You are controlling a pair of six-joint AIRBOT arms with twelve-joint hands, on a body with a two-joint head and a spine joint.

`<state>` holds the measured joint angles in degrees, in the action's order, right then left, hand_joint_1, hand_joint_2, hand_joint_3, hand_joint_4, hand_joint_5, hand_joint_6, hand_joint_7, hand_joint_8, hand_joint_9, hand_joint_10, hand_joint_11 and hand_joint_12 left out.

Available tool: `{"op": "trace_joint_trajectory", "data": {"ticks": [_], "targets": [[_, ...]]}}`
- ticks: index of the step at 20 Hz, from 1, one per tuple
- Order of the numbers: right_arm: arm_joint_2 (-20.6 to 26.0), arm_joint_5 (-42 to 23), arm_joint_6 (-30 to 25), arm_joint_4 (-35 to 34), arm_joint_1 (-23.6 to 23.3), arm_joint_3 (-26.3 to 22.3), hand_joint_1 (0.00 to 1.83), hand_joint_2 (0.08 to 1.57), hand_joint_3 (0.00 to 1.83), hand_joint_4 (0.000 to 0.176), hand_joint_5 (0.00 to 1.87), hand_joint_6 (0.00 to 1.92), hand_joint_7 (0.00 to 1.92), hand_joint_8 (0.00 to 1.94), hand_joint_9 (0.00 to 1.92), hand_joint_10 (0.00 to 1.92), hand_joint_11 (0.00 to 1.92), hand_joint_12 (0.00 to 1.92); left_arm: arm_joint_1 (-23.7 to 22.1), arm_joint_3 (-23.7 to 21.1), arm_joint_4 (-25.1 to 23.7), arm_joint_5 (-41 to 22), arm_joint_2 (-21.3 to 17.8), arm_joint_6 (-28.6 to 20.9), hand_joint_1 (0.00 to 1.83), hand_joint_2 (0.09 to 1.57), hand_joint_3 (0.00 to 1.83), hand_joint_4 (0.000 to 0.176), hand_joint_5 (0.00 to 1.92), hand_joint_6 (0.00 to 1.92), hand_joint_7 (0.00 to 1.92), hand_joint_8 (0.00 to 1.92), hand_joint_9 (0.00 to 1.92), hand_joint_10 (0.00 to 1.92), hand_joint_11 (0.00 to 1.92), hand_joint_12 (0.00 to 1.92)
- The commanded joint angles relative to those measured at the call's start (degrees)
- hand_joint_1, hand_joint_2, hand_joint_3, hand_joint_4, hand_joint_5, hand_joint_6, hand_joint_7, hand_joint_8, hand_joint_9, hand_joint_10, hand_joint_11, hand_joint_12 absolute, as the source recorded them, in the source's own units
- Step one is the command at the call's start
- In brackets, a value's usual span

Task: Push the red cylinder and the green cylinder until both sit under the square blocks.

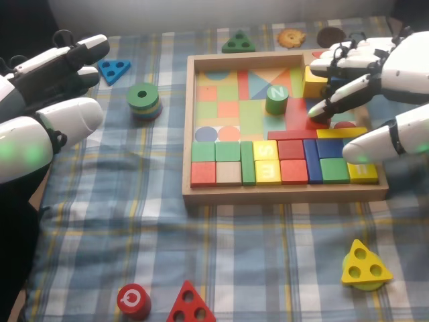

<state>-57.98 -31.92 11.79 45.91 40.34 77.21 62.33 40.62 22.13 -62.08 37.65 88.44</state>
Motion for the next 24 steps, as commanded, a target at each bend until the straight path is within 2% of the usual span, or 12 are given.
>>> {"op": "trace_joint_trajectory", "data": {"ticks": [1,2,3,4,5,6,12,14,17,18,20,24], "targets": [[-0.3,-2.7,0.1,-1.2,0.2,-0.3,0.0,0.99,0.0,0.166,0.57,0.0,0.03,0.0,0.0,0.0,0.0,0.0,-0.4,0.0,-0.6,-6.8,0.0,-0.5,0.1,1.38,0.0,0.161,0.22,0.0,0.4,0.0,0.44,0.0,0.0,0.2],[-0.3,-2.7,0.1,-1.6,0.5,-0.5,0.0,0.99,0.0,0.165,0.56,0.0,0.02,0.0,0.0,0.0,0.0,0.0,-0.3,0.0,-0.6,-6.8,0.0,-0.6,0.11,1.38,0.0,0.158,0.23,0.0,0.39,0.0,0.44,0.0,0.0,0.2],[0.1,-2.7,0.1,-1.8,0.7,-0.8,0.0,0.98,0.0,0.175,0.55,0.0,0.02,0.0,0.0,0.0,0.0,0.0,-0.3,0.0,-0.6,-6.8,-0.1,-0.6,0.11,1.38,0.0,0.153,0.23,0.0,0.38,0.0,0.42,0.0,0.0,0.17],[0.7,-2.7,0.1,-2.2,0.9,-1.1,0.0,0.98,0.0,0.175,0.55,0.0,0.02,0.0,0.0,0.0,0.0,0.0,-0.3,0.0,-0.6,-6.8,-0.1,-0.6,0.11,1.38,0.0,0.153,0.23,0.0,0.38,0.0,0.42,0.0,0.0,0.17],[2.1,-2.7,0.1,-2.5,1.1,-1.5,0.0,1.0,0.0,0.176,0.54,0.0,0.01,0.0,0.0,0.0,0.0,0.0,-0.2,0.0,-0.6,-6.8,-0.1,-0.6,0.08,1.38,0.0,0.164,0.22,0.0,0.39,0.0,0.44,0.01,0.0,0.15],[2.6,-2.7,0.1,-2.9,1.3,-1.9,0.0,1.01,0.01,0.176,0.54,0.0,0.01,0.0,0.0,0.0,0.0,0.0,-0.2,-0.1,-0.6,-6.8,0.0,-0.7,0.07,1.37,0.0,0.167,0.22,0.0,0.39,0.0,0.44,0.01,0.0,0.15],[4.2,-3.2,0.1,-5.4,3.0,-2.8,0.0,1.02,0.01,0.176,0.52,0.0,0.01,0.0,0.0,0.0,0.0,0.0,0.3,-0.1,-0.5,-6.9,-0.1,-0.9,0.05,1.37,0.0,0.169,0.22,0.0,0.39,0.0,0.44,0.0,0.0,0.17],[4.8,-3.6,0.1,-6.0,3.5,-3.2,0.0,1.01,0.01,0.176,0.53,0.0,0.01,0.0,0.0,0.0,0.0,0.0,0.3,-0.1,-0.5,-6.9,-0.1,-0.9,0.04,1.37,0.0,0.16,0.23,0.01,0.39,0.0,0.43,0.0,0.0,0.18],[6.1,-4.0,0.6,-7.1,4.3,-4.3,0.0,1.03,0.01,0.176,0.51,0.0,0.01,0.0,0.0,0.0,0.0,0.0,0.4,-0.1,-0.5,-6.9,-0.1,-1.0,0.04,1.38,0.0,0.162,0.21,0.0,0.38,0.0,0.42,0.0,0.0,0.16],[6.4,-4.0,1.0,-7.7,4.6,-4.5,0.0,1.04,0.02,0.176,0.5,0.0,0.01,0.0,0.0,0.0,0.0,0.0,0.4,-0.1,-0.5,-6.9,-0.1,-1.0,0.04,1.37,0.0,0.17,0.21,0.0,0.39,0.0,0.42,0.0,0.0,0.16],[6.8,-4.3,1.4,-8.8,5.1,-4.7,0.0,1.06,0.02,0.176,0.5,0.0,0.01,0.0,0.0,0.0,0.0,0.0,0.5,-0.1,-0.5,-6.9,-0.1,-1.1,0.03,1.37,0.0,0.173,0.2,0.0,0.39,0.0,0.43,0.0,0.0,0.16],[7.9,-5.0,2.6,-10.8,6.0,-5.5,0.0,1.05,0.01,0.176,0.5,0.0,0.01,0.0,0.0,0.0,0.0,0.0,0.6,-0.2,-0.4,-6.9,-0.1,-1.1,0.02,1.38,0.0,0.163,0.21,0.01,0.39,0.0,0.42,0.0,0.0,0.16]]}}
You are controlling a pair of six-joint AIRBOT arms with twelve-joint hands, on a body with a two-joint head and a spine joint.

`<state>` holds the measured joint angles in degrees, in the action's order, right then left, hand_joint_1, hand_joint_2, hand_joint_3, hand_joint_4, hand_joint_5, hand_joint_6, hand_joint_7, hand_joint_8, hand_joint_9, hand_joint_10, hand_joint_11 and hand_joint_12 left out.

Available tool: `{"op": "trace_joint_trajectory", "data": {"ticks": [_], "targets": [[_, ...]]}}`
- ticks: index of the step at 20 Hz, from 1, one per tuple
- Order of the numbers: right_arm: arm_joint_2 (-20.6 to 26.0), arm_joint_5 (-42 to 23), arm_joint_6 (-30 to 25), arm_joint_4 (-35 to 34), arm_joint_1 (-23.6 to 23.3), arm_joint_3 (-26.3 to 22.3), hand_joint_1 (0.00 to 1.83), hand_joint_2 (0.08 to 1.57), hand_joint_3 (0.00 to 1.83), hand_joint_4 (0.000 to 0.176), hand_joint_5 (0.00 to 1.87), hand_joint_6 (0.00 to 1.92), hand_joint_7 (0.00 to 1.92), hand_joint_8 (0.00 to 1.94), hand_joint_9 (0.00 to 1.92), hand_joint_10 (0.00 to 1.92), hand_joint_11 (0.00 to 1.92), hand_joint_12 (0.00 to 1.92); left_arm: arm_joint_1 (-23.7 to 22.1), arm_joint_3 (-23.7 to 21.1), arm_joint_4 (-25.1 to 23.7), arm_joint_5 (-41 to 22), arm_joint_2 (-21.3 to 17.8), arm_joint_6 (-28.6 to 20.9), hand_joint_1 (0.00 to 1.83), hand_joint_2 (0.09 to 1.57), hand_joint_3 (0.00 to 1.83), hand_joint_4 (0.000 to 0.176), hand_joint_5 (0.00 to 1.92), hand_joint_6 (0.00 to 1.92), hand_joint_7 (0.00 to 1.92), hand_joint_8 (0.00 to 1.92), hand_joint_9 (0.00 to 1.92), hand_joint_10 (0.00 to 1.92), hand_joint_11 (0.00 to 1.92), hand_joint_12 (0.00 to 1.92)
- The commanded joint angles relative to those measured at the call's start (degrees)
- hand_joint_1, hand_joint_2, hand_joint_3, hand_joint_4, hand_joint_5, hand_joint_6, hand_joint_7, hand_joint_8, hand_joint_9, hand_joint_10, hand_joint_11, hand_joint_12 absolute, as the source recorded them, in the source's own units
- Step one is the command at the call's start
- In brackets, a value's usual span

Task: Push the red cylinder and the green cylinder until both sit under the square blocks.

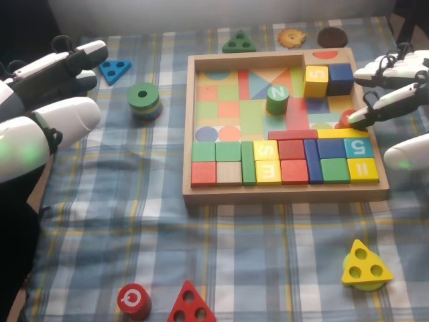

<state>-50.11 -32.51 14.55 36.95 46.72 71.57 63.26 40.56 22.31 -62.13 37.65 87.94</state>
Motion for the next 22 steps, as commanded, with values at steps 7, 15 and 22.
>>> {"op": "trace_joint_trajectory", "data": {"ticks": [7,15,22], "targets": [[2.3,-9.6,5.3,-10.8,1.5,-1.4,0.0,1.04,0.0,0.176,0.49,0.0,0.01,0.0,0.0,0.0,0.0,0.0,-0.1,-0.2,-0.5,-6.8,0.0,-0.8,0.07,1.37,0.0,0.16,0.22,0.01,0.39,0.0,0.44,0.01,0.01,0.16],[-0.7,-15.9,9.2,-15.7,-0.1,0.6,0.0,1.03,0.0,0.111,0.47,0.01,0.06,0.01,0.0,0.0,0.0,0.0,0.0,-0.1,-0.5,-6.5,0.1,-0.9,0.01,1.37,0.0,0.176,0.19,0.0,0.39,0.0,0.43,0.0,0.0,0.15],[-9.2,-10.3,6.5,-8.0,-8.1,6.4,0.0,1.11,0.02,0.081,0.44,0.01,0.1,0.0,0.0,0.0,0.0,0.0,-0.1,0.2,-0.5,-6.3,0.2,-0.9,0.03,1.37,0.0,0.176,0.19,0.0,0.37,0.0,0.41,0.0,0.0,0.12]]}}
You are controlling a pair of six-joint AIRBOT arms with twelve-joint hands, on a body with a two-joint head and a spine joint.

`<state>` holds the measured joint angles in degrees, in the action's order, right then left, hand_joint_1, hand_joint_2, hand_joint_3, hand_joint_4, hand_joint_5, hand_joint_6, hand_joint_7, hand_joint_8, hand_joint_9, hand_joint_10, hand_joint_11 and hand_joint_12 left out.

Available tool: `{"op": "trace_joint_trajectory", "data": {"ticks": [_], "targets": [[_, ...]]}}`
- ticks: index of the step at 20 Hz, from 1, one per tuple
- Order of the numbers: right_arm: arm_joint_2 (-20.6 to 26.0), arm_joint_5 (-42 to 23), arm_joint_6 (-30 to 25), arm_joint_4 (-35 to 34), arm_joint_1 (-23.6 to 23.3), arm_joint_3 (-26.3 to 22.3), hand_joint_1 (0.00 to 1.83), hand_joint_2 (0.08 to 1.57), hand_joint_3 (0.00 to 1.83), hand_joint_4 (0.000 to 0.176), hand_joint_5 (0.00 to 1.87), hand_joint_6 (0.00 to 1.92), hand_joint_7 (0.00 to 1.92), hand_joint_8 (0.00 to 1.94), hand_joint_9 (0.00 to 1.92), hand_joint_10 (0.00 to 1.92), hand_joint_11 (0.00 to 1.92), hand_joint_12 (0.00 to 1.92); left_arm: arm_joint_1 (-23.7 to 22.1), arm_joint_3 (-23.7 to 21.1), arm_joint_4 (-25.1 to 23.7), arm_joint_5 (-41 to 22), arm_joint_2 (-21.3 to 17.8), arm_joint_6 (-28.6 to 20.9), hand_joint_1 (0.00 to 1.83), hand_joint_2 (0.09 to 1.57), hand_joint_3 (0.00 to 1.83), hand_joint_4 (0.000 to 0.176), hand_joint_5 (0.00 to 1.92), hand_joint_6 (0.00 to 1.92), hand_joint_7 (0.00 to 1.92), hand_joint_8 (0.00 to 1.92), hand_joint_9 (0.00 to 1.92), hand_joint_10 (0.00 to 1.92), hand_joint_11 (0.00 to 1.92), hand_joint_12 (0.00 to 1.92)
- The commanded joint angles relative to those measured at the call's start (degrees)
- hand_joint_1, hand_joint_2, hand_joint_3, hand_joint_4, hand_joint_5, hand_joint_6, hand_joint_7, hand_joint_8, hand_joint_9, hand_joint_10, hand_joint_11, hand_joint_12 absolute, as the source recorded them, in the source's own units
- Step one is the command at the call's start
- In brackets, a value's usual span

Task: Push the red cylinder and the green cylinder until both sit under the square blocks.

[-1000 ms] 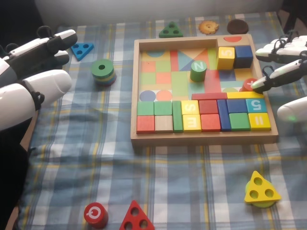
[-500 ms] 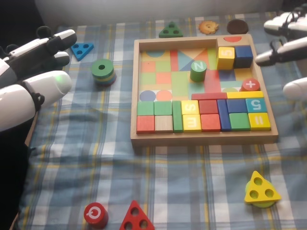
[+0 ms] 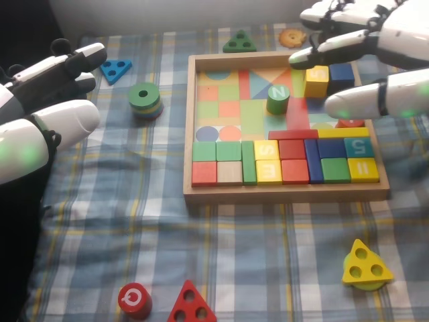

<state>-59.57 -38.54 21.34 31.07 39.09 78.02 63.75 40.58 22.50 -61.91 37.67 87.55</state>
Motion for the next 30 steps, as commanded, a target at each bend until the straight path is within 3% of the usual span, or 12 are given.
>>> {"op": "trace_joint_trajectory", "data": {"ticks": [1,2,3,6,9,13,17,28,30], "targets": [[-0.6,-3.6,-0.6,-1.4,-1.1,0.6,0.0,1.13,0.02,0.139,0.47,0.01,0.08,0.0,0.0,0.0,0.0,0.0,-0.6,0.2,-0.7,-6.4,0.3,-0.5,0.03,1.37,0.0,0.176,0.19,0.0,0.37,0.0,0.42,0.0,0.0,0.12],[-1.4,-2.9,-0.9,-0.8,-1.7,1.2,0.0,1.12,0.01,0.169,0.46,0.01,0.05,0.0,0.0,0.0,0.0,0.0,-0.6,0.2,-0.7,-6.4,0.3,-0.5,0.04,1.37,0.0,0.176,0.2,0.01,0.38,0.0,0.42,0.0,0.0,0.12],[-2.2,-2.3,-1.2,-0.1,-2.1,1.9,0.0,1.13,0.02,0.175,0.47,0.01,0.06,0.01,0.0,0.0,0.0,0.0,-0.6,0.2,-0.7,-6.4,0.3,-0.5,0.04,1.37,0.0,0.176,0.2,0.0,0.38,0.0,0.43,0.0,0.01,0.12],[-4.0,-0.5,-3.0,2.3,-2.9,3.4,0.0,1.11,0.0,0.174,0.47,0.01,0.05,0.0,0.0,0.0,0.0,0.0,-0.6,0.3,-0.8,-6.4,0.3,-0.5,0.05,1.37,0.0,0.176,0.21,0.0,0.39,0.0,0.43,0.0,0.02,0.14],[-5.1,0.8,-3.3,3.7,-3.2,4.0,0.0,1.11,0.0,0.152,0.47,0.0,0.05,0.0,0.0,0.0,0.0,0.0,-0.6,0.3,-0.8,-6.3,0.4,-0.6,0.04,1.36,0.0,0.176,0.19,0.0,0.39,0.0,0.44,0.0,0.0,0.14],[-6.2,1.9,-3.5,4.7,-3.6,4.7,0.0,1.08,0.0,0.168,0.49,0.01,0.03,0.0,0.0,0.0,0.0,0.0,-0.7,0.4,-0.8,-6.3,0.4,-0.6,0.07,1.37,0.0,0.176,0.2,0.0,0.39,0.0,0.45,0.0,0.0,0.16],[-7.0,2.9,-3.5,4.8,-3.8,5.6,0.0,1.07,0.0,0.156,0.48,0.0,0.01,0.0,0.0,0.0,0.0,0.0,-0.7,0.4,-0.8,-6.3,0.4,-0.7,0.07,1.37,0.0,0.176,0.21,0.0,0.4,0.0,0.46,0.0,0.0,0.19],[-7.7,5.3,-5.2,7.7,-3.9,6.0,0.0,1.09,0.0,0.175,0.46,0.0,0.0,0.0,0.0,0.0,0.0,0.0,-0.8,0.4,-0.8,-6.3,0.4,-0.9,0.07,1.37,0.0,0.175,0.2,0.0,0.39,0.0,0.46,0.0,0.0,0.18],[-7.7,5.5,-6.1,8.6,-3.9,6.0,0.0,1.09,0.0,0.158,0.47,0.0,0.0,0.0,0.0,0.0,0.0,0.0,-0.8,0.3,-0.8,-6.4,0.4,-1.0,0.09,1.37,0.0,0.174,0.2,0.0,0.39,0.0,0.45,0.0,0.0,0.19]]}}
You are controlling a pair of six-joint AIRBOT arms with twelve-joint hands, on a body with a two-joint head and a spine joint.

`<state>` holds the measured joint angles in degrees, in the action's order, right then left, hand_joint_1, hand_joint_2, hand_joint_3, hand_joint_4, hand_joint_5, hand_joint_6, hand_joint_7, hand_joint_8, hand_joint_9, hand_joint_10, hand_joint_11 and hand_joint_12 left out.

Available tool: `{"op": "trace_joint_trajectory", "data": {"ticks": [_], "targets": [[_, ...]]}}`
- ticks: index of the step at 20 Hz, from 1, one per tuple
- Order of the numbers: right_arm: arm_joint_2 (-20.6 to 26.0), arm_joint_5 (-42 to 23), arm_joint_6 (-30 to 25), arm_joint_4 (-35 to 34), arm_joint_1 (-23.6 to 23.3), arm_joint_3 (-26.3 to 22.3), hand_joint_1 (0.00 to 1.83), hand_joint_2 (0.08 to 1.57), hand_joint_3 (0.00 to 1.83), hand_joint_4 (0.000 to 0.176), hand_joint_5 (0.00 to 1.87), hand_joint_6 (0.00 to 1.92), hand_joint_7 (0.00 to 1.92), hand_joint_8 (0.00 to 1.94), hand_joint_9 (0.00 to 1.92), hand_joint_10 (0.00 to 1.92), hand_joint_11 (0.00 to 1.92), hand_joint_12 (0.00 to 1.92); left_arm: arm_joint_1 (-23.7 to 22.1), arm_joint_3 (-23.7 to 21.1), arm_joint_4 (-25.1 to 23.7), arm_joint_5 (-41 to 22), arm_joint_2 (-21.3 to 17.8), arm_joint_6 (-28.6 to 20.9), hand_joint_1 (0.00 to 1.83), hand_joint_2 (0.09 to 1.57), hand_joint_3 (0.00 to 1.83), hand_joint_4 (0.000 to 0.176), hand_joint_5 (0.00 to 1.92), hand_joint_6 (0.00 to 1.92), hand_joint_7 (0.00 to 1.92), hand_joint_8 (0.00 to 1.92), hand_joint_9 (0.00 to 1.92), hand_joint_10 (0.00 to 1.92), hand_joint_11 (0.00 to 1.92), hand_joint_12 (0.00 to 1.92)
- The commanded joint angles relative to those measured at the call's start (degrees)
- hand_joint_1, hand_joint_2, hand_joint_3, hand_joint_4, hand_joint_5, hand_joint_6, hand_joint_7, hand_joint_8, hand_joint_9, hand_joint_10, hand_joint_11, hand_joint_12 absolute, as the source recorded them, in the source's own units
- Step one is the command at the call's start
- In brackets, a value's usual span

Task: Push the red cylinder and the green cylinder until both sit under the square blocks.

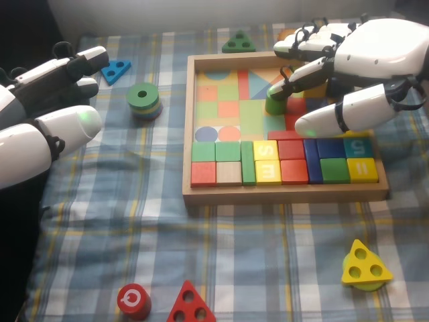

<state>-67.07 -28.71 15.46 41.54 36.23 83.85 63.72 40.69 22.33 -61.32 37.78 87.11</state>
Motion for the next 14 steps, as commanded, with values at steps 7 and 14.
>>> {"op": "trace_joint_trajectory", "data": {"ticks": [7,14], "targets": [[0.2,-4.2,-1.5,-0.3,-1.0,-0.8,0.0,1.09,0.0,0.15,0.47,0.0,0.0,0.0,0.0,0.0,0.0,0.0,-0.8,0.2,-0.6,-7.0,0.3,-0.7,0.1,1.36,0.0,0.176,0.21,0.0,0.42,0.01,0.47,0.0,0.0,0.21],[3.2,-4.2,-1.7,0.2,0.0,-3.1,0.0,1.06,0.0,0.151,0.46,0.0,0.0,0.0,0.0,0.0,0.0,0.0,-0.7,0.2,-0.6,-6.9,0.4,-0.8,0.06,1.37,0.0,0.176,0.18,0.0,0.39,0.0,0.43,0.0,0.0,0.18]]}}
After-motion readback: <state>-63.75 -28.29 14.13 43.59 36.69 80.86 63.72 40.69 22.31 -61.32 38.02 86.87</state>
